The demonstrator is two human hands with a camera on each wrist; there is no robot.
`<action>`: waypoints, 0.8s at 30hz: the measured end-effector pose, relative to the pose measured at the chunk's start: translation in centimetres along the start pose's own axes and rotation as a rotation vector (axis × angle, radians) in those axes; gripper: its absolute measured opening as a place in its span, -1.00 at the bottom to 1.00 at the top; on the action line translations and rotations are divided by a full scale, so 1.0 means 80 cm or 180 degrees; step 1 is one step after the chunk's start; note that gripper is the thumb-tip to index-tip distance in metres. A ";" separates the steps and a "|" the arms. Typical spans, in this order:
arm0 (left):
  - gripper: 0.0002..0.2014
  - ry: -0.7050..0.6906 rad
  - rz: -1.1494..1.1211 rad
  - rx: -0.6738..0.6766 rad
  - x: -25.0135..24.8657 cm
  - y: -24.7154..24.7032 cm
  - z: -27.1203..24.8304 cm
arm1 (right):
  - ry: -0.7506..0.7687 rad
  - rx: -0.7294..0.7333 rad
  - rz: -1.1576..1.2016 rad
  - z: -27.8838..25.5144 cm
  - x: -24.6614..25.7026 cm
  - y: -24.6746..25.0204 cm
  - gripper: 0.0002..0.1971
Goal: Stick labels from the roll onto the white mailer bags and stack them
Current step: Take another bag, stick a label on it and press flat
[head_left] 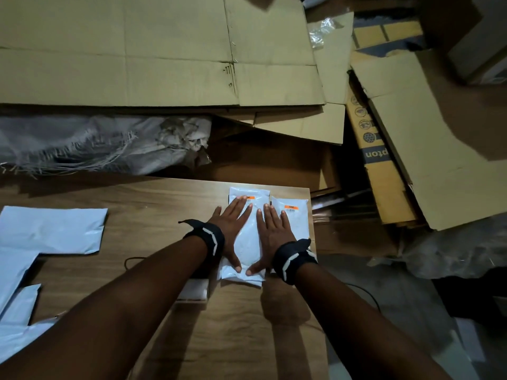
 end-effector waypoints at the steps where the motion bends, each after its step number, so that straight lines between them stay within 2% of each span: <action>1: 0.69 0.0009 0.0012 -0.0016 -0.001 0.000 -0.001 | -0.0029 0.0030 -0.0060 0.000 0.002 0.003 0.66; 5: 0.65 0.0064 0.0176 -0.0110 -0.008 0.009 -0.007 | -0.0097 0.0103 -0.0146 -0.003 0.011 0.013 0.67; 9: 0.51 -0.0008 0.0145 -0.0246 -0.016 0.015 -0.020 | -0.0118 0.0099 0.0031 -0.010 0.018 0.018 0.62; 11: 0.40 -0.0070 0.0070 -0.0346 -0.018 0.017 -0.033 | -0.0101 0.0084 0.0157 -0.016 0.024 0.020 0.55; 13: 0.18 -0.0103 0.0203 -0.0595 -0.019 0.024 -0.051 | -0.0132 -0.0002 0.0255 -0.027 0.028 0.025 0.43; 16: -0.16 -0.0013 0.0421 -0.1160 -0.018 0.041 -0.084 | -0.0165 -0.0296 0.0291 -0.044 0.035 0.041 0.12; 19: -0.27 0.0170 0.0436 -0.1599 -0.011 0.044 -0.112 | -0.0175 -0.0804 0.0315 -0.058 0.048 0.059 -0.15; 21: -0.29 0.0246 0.0418 -0.1886 -0.003 0.042 -0.133 | -0.0115 -0.1137 0.0370 -0.063 0.064 0.068 -0.24; 24: -0.30 0.0354 0.0418 -0.2269 0.005 0.046 -0.169 | 0.0046 -0.1415 0.0240 -0.068 0.099 0.074 -0.20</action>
Point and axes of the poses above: each hand's wrist, its own z-axis towards the middle knuckle, its own y-axis out of the back of the hand, x = y × z, the point moved 6 cm from there along z, towards the middle knuckle, and after that the axes turned 14 degrees about -x, right-handed, at the moved point
